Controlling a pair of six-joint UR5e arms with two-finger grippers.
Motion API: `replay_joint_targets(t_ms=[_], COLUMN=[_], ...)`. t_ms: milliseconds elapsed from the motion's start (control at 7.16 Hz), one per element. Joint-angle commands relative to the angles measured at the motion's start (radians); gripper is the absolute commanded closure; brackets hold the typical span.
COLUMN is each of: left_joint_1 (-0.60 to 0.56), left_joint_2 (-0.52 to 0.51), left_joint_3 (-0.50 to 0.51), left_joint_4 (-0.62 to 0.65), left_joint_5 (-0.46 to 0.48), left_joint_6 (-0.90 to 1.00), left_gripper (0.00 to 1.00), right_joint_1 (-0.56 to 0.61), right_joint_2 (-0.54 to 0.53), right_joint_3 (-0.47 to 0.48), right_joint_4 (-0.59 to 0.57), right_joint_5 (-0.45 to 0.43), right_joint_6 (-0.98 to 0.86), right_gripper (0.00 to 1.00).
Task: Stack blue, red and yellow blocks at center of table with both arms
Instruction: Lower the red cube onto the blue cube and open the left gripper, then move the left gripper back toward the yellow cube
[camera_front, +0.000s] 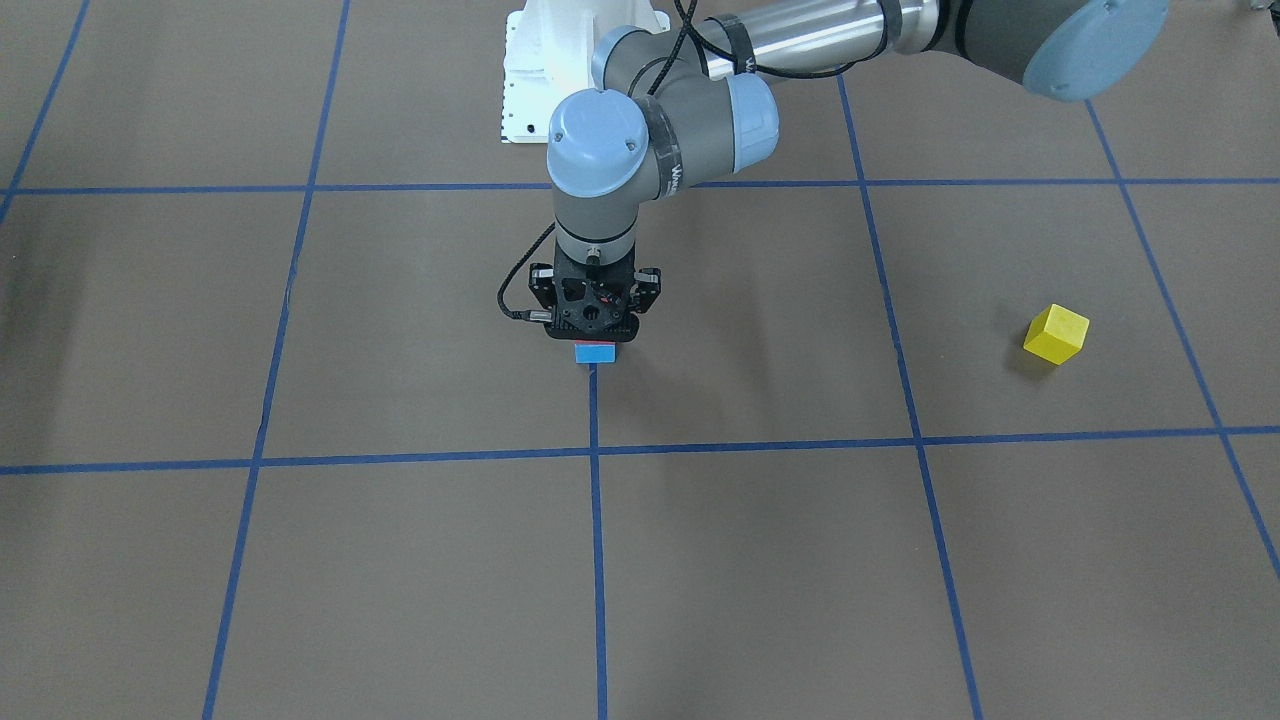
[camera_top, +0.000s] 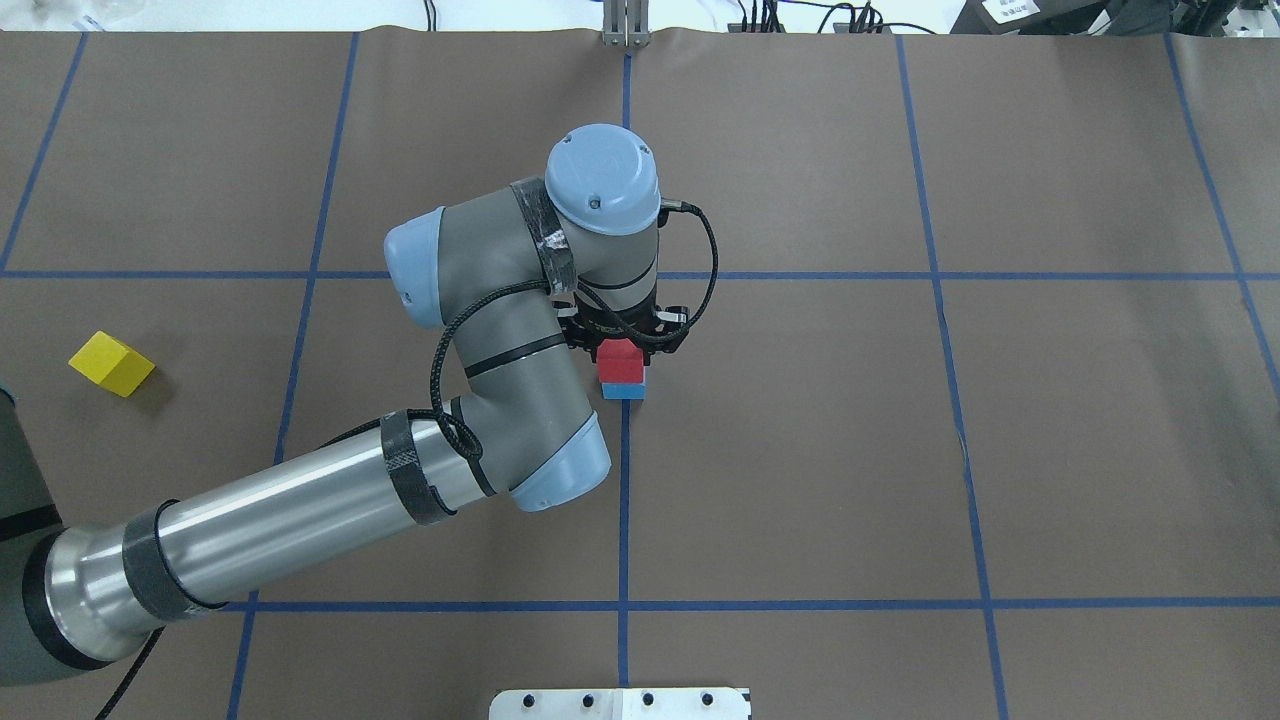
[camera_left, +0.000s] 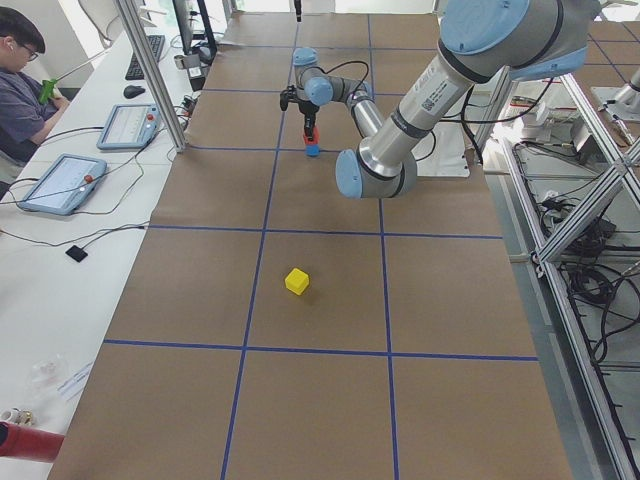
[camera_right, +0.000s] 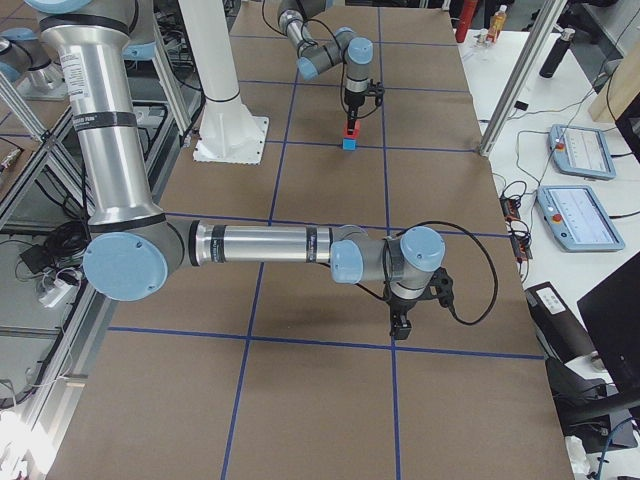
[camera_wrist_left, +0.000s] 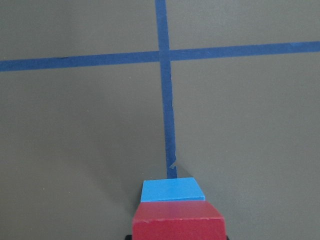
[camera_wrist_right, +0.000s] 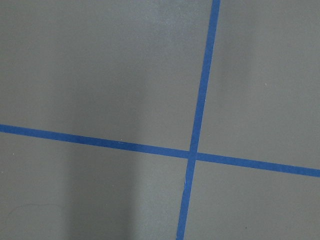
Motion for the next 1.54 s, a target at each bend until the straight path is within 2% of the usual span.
replay_joint_targets(t_ms=[0,140,419,559,698,838,978,1257,1397], left_joint_1=[-0.003,-0.003,-0.005,-0.023,-0.082,-0.13,-0.199,-0.35,-0.409], left_joint_2=[0.0,0.0,0.0,0.002,0.023,0.072,0.181,0.441,0.563], left_joint_3=[-0.002,-0.008,-0.038,-0.092,-0.168,-0.265,-0.363,-0.458,-0.503], left_joint_4=[0.0,0.0,0.007,0.032,0.114,0.218,0.257,0.247,0.231], left_joint_5=[0.0,-0.002,-0.002,-0.005,-0.053,-0.086,-0.09,-0.112,-0.138], left_joint_6=[-0.022,-0.033,-0.033,-0.024,0.008,0.159,0.265,0.559,0.673], left_gripper=[0.2,0.0,0.0,0.0,0.0,0.0,0.0,0.0,0.0], right_joint_1=[0.0,0.0,0.008,0.027,0.055,0.06,0.072,0.09,0.092], right_joint_2=[0.003,0.003,0.006,0.006,-0.006,-0.052,-0.087,-0.1,-0.1], right_joint_3=[0.001,0.001,0.003,0.006,0.012,0.061,0.114,0.139,0.188], right_joint_4=[0.0,0.0,-0.002,-0.006,-0.008,-0.008,-0.012,-0.018,-0.078], right_joint_5=[0.001,0.002,0.002,0.016,0.033,0.033,0.035,0.036,0.036], right_joint_6=[0.0,0.0,0.0,0.0,-0.002,-0.008,-0.009,-0.009,-0.009], right_gripper=[0.01,0.01,0.01,0.01,0.01,0.01,0.01,0.01,0.01])
